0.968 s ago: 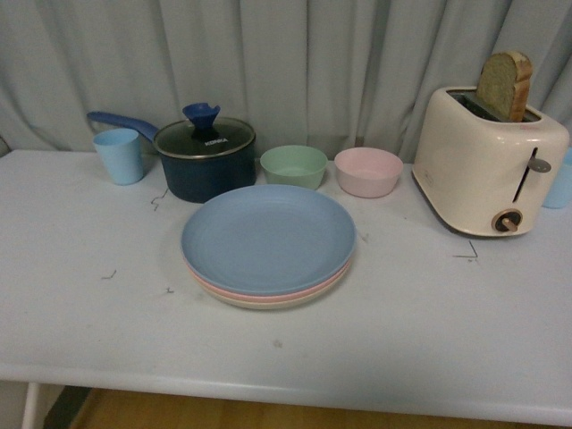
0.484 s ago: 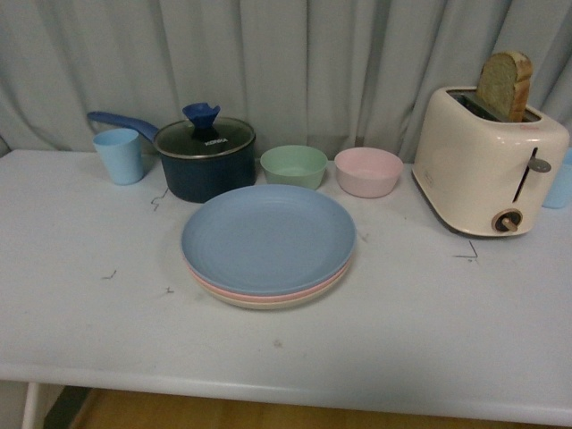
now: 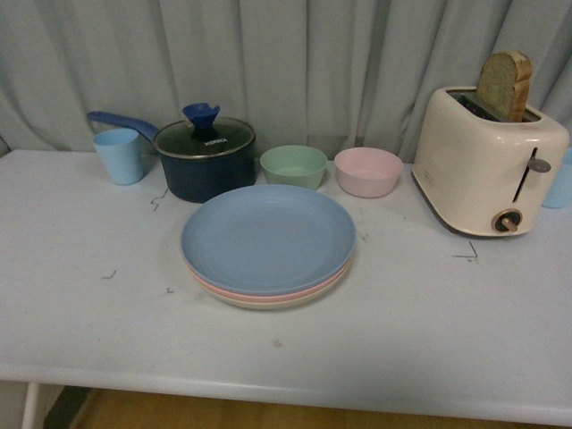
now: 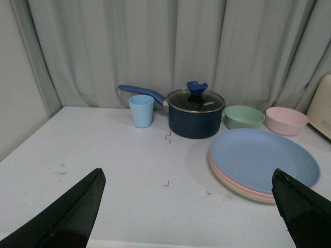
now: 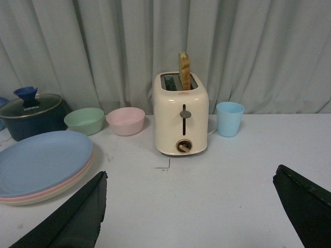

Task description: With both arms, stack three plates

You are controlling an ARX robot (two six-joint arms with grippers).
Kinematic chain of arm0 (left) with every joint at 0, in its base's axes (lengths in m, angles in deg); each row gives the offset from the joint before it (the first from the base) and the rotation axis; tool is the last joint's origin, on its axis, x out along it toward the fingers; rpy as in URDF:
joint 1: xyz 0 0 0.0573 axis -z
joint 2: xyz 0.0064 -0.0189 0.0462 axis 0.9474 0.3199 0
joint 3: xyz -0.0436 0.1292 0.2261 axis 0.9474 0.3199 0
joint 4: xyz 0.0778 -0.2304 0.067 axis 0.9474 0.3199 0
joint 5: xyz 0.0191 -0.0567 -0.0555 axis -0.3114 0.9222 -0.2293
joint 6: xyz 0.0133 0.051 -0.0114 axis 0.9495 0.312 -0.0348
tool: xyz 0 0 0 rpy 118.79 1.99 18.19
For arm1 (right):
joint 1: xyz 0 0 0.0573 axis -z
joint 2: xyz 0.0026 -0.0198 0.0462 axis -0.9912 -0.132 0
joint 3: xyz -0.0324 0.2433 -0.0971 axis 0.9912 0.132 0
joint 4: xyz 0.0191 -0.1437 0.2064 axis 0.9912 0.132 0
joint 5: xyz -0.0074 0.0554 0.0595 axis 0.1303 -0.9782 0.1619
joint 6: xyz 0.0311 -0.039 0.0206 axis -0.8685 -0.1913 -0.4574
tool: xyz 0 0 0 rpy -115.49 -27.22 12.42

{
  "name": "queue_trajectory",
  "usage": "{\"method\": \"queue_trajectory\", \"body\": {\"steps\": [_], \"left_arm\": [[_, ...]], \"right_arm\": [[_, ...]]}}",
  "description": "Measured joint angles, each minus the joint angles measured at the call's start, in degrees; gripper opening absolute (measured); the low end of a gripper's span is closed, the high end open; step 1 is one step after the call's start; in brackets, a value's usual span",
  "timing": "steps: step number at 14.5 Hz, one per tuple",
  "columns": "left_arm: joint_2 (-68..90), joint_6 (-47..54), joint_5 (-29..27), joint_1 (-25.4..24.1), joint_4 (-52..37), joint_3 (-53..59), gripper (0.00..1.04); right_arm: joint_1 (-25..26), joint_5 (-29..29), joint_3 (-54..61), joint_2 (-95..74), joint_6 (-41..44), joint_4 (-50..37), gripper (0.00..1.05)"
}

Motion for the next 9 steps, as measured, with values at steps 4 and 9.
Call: {"method": "queue_trajectory", "body": {"steps": [4,9], "left_arm": [[0.0,0.0,0.0,0.0,0.0,0.0,0.98],[0.0,0.0,0.0,0.0,0.0,0.0,0.98]], "right_arm": [[0.0,0.0,0.0,0.0,0.0,0.0,0.98],[0.0,0.0,0.0,0.0,0.0,0.0,0.98]]}}
